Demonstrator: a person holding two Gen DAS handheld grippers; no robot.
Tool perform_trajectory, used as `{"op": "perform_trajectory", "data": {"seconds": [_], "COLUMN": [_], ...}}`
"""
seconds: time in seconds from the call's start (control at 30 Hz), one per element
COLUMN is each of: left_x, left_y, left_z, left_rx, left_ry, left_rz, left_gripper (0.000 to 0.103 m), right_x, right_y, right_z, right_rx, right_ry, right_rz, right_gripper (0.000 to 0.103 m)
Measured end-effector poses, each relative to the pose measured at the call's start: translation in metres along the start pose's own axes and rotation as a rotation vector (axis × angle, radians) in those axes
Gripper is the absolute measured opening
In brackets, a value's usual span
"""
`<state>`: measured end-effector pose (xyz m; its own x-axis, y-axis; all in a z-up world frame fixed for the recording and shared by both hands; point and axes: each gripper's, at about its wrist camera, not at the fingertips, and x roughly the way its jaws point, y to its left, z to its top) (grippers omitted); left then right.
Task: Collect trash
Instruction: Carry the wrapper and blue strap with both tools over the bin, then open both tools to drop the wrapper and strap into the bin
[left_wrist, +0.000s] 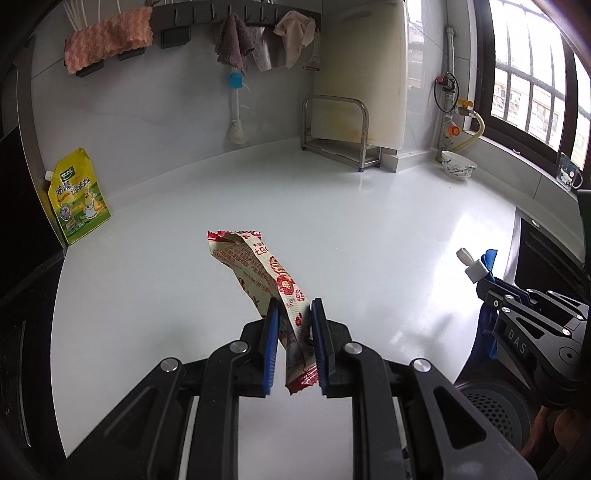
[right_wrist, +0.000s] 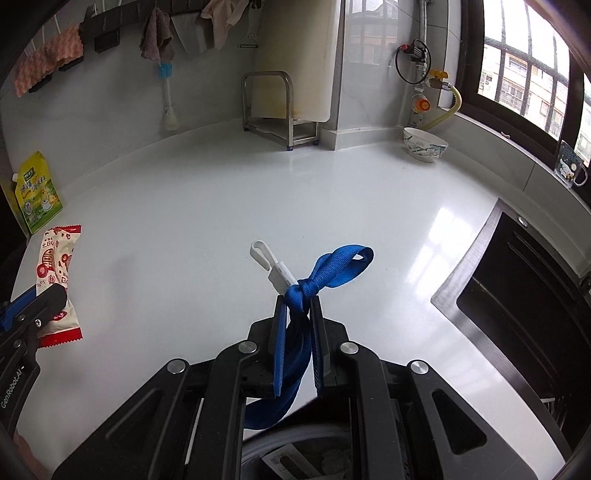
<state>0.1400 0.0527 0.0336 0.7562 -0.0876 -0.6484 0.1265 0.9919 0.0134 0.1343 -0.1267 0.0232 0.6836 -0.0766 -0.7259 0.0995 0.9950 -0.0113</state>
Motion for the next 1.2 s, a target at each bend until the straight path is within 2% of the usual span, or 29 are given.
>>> {"op": "perform_trajectory", "data": {"seconds": [0.2,0.5,0.8,0.97,1.1,1.2], "left_x": [-0.019,-0.043,-0.059,-0.056,-0.046,-0.047], "left_y": [-0.032,-0.075,-0.132,-0.142,-0.141,-0.137], "left_z": [-0.020,-0.048,-0.105,-0.131,-0.141,-0.141], "left_rx": [0.030,0.070,0.141,0.166,0.170,0.167], "left_ry": [0.009,0.059,0.145,0.180,0.224,0.219], "left_rz": [-0.028,-0.096,-0.198,-0.205,-0.183,-0.162], "left_gripper": [0.018,0.018,0.018,0.018,0.018,0.020], "right_x": [-0.030,-0.079,-0.109,-0.111,-0.100,-0.093], "right_y": [-0.032,-0.076,-0.105,-0.106,-0.102,-0.100], "right_z": [-0.035,-0.089,-0.144,-0.169,-0.184,-0.187], "right_rx": [0.034,0.073,0.076,0.074,0.075,0.078], "right_ry": [-0.003,-0.001,0.032,0.048,0.092,0.110], "right_rz": [-0.015,0.028,0.047,0.087,0.116,0.131], "right_gripper": [0.012,0.012,0.012,0.012,0.012,0.012]}}
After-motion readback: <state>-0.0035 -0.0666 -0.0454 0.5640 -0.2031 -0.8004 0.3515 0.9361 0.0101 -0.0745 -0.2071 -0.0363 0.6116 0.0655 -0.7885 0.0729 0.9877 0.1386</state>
